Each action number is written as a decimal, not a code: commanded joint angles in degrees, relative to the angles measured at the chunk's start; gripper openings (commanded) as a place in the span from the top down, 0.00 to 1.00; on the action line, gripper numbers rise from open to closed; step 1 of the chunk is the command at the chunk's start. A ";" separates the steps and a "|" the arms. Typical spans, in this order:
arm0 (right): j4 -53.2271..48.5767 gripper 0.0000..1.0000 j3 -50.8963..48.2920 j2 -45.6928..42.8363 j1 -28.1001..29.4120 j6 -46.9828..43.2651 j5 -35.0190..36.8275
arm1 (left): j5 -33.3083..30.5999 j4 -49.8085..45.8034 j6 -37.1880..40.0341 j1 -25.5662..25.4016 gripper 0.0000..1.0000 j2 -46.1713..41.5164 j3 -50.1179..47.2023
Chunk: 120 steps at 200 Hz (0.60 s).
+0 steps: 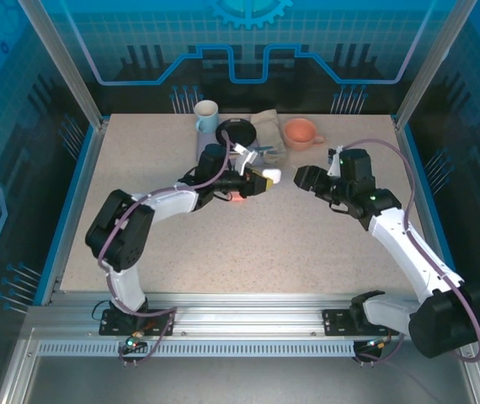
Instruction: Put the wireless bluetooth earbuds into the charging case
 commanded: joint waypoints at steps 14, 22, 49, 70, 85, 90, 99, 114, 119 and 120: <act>-1.37 0.31 -2.61 -2.41 -2.95 1.20 4.45 | 0.36 -10.86 -9.79 -1.74 1.00 7.47 8.69; -1.32 0.31 -3.16 -2.53 -3.47 1.26 4.59 | 0.78 -13.08 -11.58 -1.99 1.00 9.54 10.76; -0.87 0.31 -3.37 -2.86 -4.22 1.29 4.81 | 0.41 -17.51 -16.12 -2.73 1.00 13.90 14.38; -0.76 0.31 -5.04 -2.92 -4.42 1.08 4.99 | -0.80 -20.69 -17.66 -3.05 1.00 15.50 15.91; -0.72 0.31 -5.23 -2.90 -4.65 1.15 5.08 | -1.30 -24.18 -17.93 -3.14 1.00 17.03 17.72; -0.76 0.31 -5.30 -2.87 -4.74 1.18 5.03 | -1.51 -25.65 -17.68 -3.24 1.00 17.41 18.35; -0.67 0.31 -5.40 -2.96 -4.84 1.20 4.98 | -2.05 -27.98 -17.22 -3.40 1.00 18.11 19.38; -0.67 0.31 -5.48 -3.10 -4.84 1.20 4.97 | -2.45 -30.79 -16.92 -3.72 1.00 18.98 20.77; -0.60 0.31 -5.50 -3.14 -4.92 1.16 4.99 | -2.73 -31.69 -16.92 -3.81 1.00 19.26 21.23; -0.59 0.31 -5.49 -3.14 -4.93 1.18 4.99 | -2.79 -32.00 -16.92 -3.78 1.00 19.35 21.32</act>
